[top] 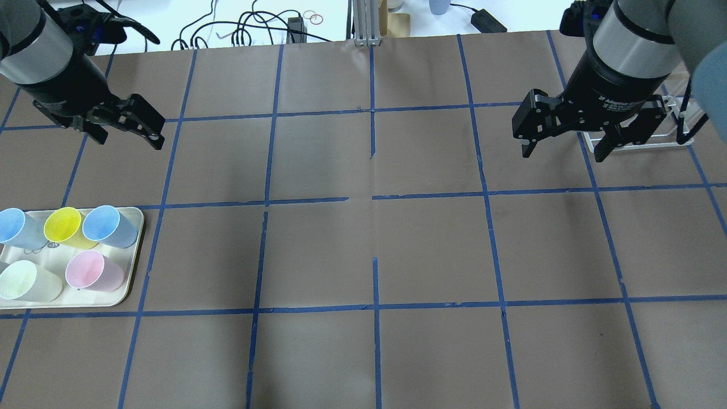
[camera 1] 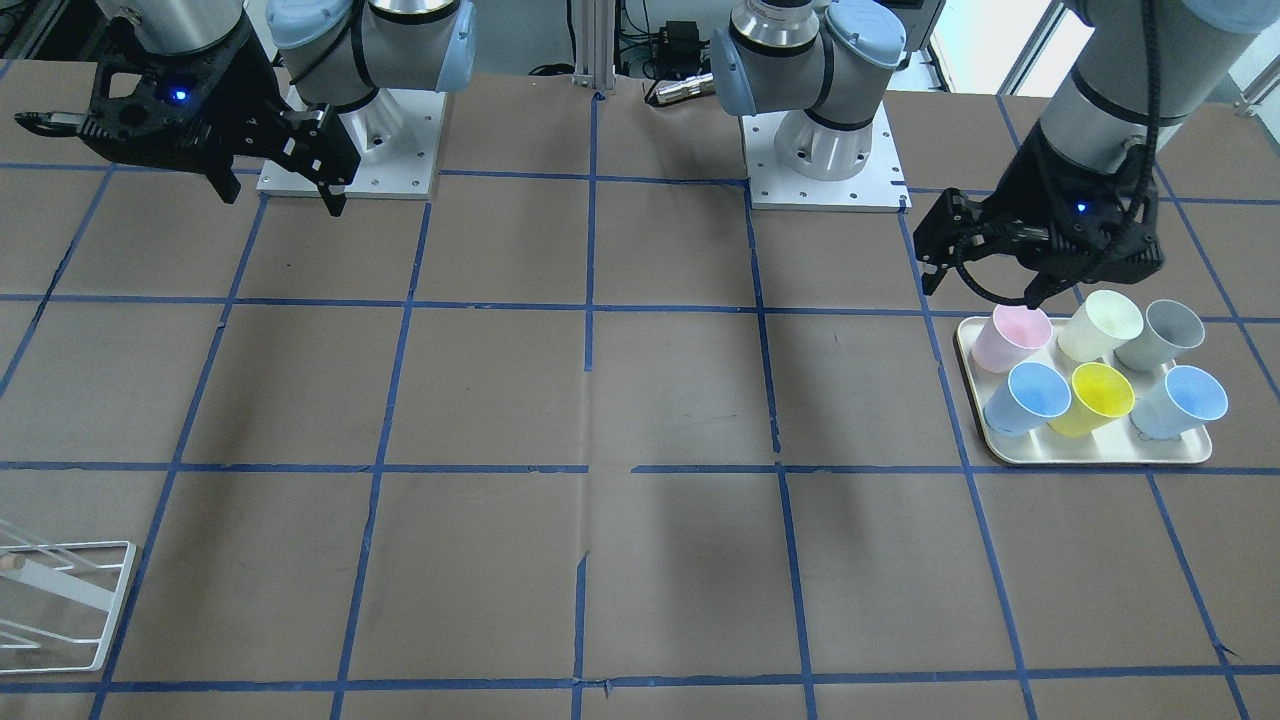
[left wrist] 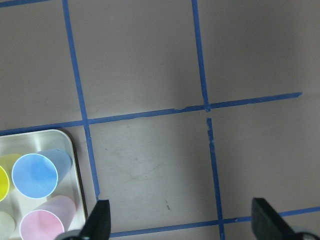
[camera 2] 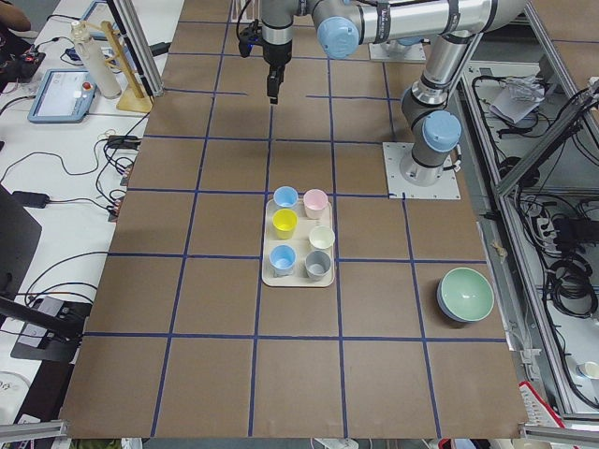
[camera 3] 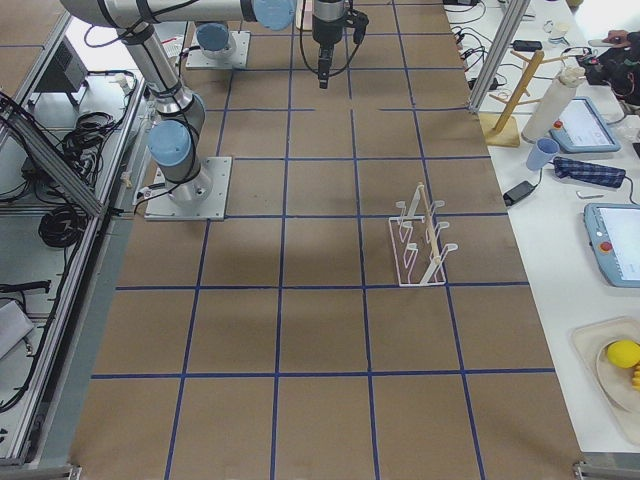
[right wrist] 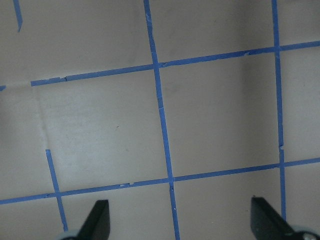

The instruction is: Transfer IKEA cup to right arm and place on rack

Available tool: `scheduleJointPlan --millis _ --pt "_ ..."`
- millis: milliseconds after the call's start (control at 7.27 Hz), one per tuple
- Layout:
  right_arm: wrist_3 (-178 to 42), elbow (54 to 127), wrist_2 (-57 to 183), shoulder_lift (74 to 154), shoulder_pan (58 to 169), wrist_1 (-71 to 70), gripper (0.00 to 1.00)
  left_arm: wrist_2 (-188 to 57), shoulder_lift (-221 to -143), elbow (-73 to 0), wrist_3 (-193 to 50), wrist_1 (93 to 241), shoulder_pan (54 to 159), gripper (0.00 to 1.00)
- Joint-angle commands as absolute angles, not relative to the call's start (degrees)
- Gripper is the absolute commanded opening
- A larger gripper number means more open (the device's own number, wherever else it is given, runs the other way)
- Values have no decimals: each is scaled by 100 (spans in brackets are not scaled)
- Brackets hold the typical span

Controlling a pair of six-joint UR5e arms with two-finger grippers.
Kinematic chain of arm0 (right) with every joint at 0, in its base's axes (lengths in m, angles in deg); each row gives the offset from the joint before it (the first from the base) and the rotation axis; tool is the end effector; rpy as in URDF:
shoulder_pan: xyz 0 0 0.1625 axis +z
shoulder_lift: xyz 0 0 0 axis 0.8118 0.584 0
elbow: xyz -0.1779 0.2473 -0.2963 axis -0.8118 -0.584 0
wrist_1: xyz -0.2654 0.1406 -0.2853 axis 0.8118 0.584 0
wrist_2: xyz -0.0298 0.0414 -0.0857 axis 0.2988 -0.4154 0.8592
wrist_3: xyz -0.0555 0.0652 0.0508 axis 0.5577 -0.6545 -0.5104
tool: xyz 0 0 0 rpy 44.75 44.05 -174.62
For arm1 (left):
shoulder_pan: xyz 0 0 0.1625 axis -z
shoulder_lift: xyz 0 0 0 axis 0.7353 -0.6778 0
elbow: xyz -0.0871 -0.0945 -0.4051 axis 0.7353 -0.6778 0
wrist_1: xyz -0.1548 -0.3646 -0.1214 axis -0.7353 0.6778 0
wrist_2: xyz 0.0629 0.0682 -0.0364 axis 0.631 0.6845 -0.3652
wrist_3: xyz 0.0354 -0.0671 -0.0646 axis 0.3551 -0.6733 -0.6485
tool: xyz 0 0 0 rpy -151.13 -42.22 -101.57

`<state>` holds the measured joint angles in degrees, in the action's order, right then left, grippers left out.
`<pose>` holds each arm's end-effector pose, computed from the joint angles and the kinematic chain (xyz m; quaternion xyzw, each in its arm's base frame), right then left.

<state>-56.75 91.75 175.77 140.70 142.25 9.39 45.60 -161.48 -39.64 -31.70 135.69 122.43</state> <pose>0.1181 -0.4465 0.4992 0.0630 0.9980 0.0077 0.0015 -0.0039 -0.5056 0.4698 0.0880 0.9960 -0.0152 0.0033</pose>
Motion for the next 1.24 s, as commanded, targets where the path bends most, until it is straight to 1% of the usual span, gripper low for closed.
scheduleJointPlan --millis 0,550,688,1100 --pt "-5674 9175 17578 14071 14225 939 100 4488 -16196 -4237 -1555 13502 11128 100" --pt "-5665 9184 17718 14071 14225 930 100 4488 -16617 -4862 1452 12572 9624 100" --pt "-5665 9184 17710 14071 14225 930 100 4496 -16792 -4916 1903 12535 9350 100" --pt "-5657 9193 17728 14071 14225 930 100 4619 -17328 -4925 3283 12194 8987 100"
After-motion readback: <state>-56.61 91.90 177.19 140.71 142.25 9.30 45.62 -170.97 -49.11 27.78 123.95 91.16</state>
